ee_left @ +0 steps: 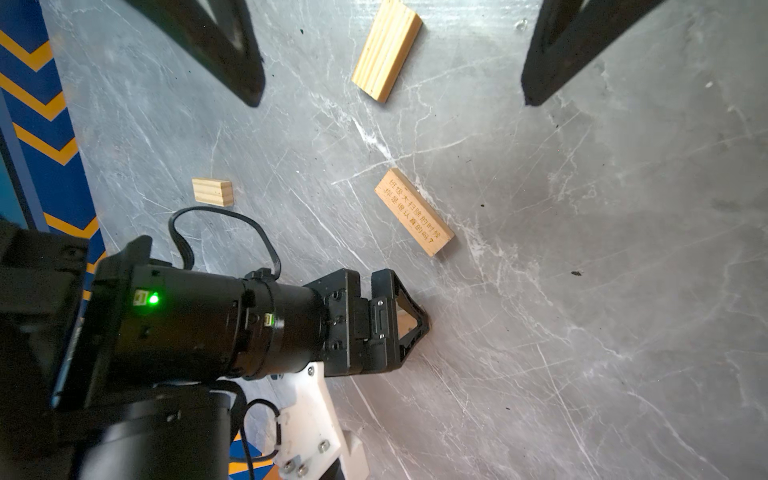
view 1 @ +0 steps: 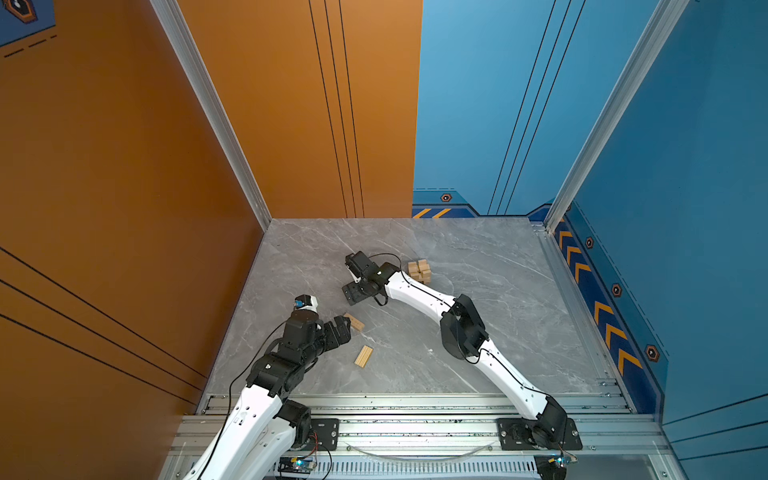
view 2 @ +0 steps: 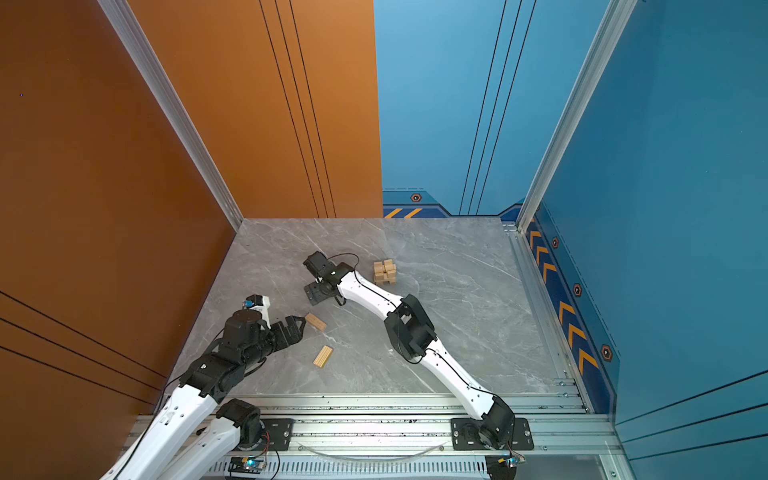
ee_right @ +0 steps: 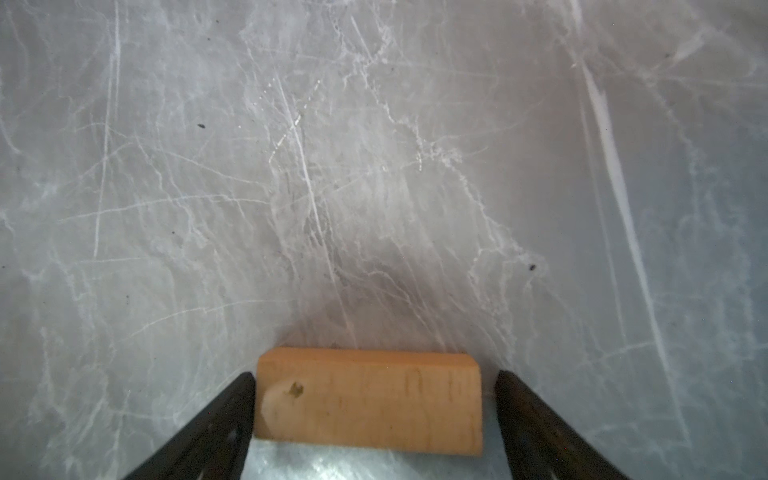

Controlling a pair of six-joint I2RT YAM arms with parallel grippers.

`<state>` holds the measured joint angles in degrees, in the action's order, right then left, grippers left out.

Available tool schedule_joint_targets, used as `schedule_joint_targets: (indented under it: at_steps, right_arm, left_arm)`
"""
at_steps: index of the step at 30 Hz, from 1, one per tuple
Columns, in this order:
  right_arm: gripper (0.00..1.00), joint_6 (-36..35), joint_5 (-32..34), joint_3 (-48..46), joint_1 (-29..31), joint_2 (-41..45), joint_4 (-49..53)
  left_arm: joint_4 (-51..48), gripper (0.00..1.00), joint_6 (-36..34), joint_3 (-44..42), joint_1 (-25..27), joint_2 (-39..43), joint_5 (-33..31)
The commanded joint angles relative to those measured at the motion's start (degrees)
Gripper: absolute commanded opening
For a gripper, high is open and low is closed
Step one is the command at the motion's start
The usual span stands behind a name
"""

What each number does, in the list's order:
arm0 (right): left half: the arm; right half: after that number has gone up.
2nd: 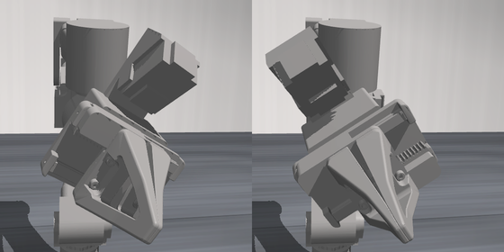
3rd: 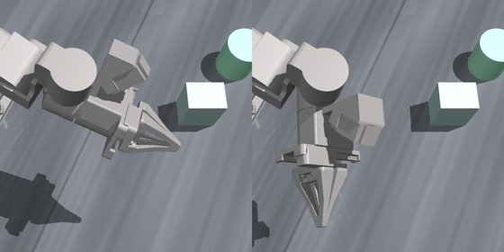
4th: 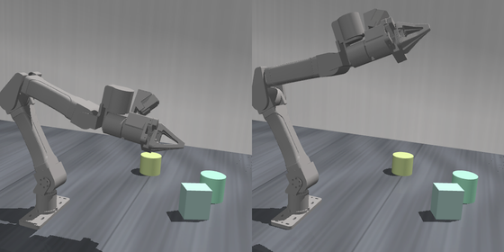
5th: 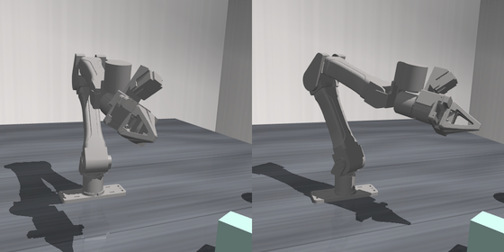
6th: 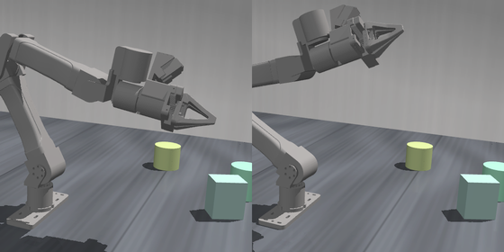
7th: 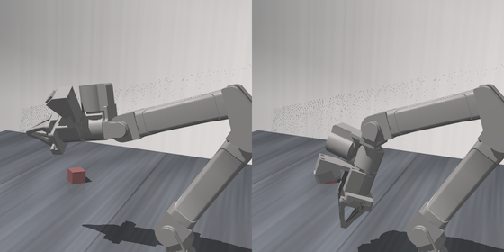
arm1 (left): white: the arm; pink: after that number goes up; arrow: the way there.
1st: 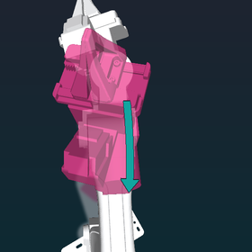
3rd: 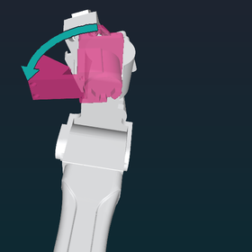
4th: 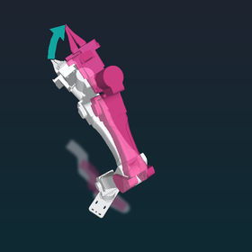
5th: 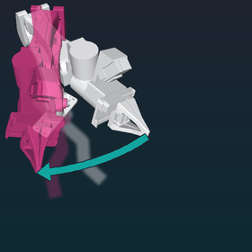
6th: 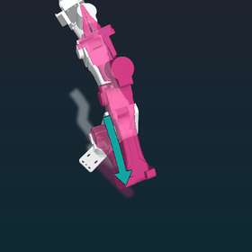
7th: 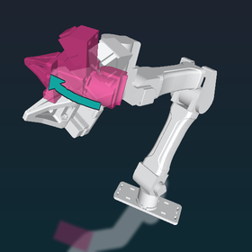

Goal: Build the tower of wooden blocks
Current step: 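Move the right gripper over the long plain block with a dark dot, then lower the right gripper and close on the long dotted block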

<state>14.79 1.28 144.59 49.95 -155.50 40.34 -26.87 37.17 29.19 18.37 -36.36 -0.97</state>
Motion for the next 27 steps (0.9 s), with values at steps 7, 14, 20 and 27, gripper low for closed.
schedule_joint_targets:
  at_steps: [7,14,20,27]
  right_arm:
    - [0.93,-0.7,1.1,0.1,0.8,-3.6,3.1]
    - [0.92,-0.9,2.8,0.0,0.9,-4.0,4.2]
    - [0.85,-0.9,3.8,-0.2,0.9,-3.7,4.8]
    - [0.74,0.3,4.9,-2.3,0.6,-2.1,5.1]
  left_arm:
    - [-1.3,0.98,0.1,-0.9,-0.8,0.7,0.3]
    - [-1.7,0.98,0.2,-1.1,-0.8,1.5,0.2]
    - [-1.8,0.98,0.5,-1.7,-0.9,2.4,0.4]
    - [-1.9,0.98,0.8,-2.2,-0.8,3.2,0.5]
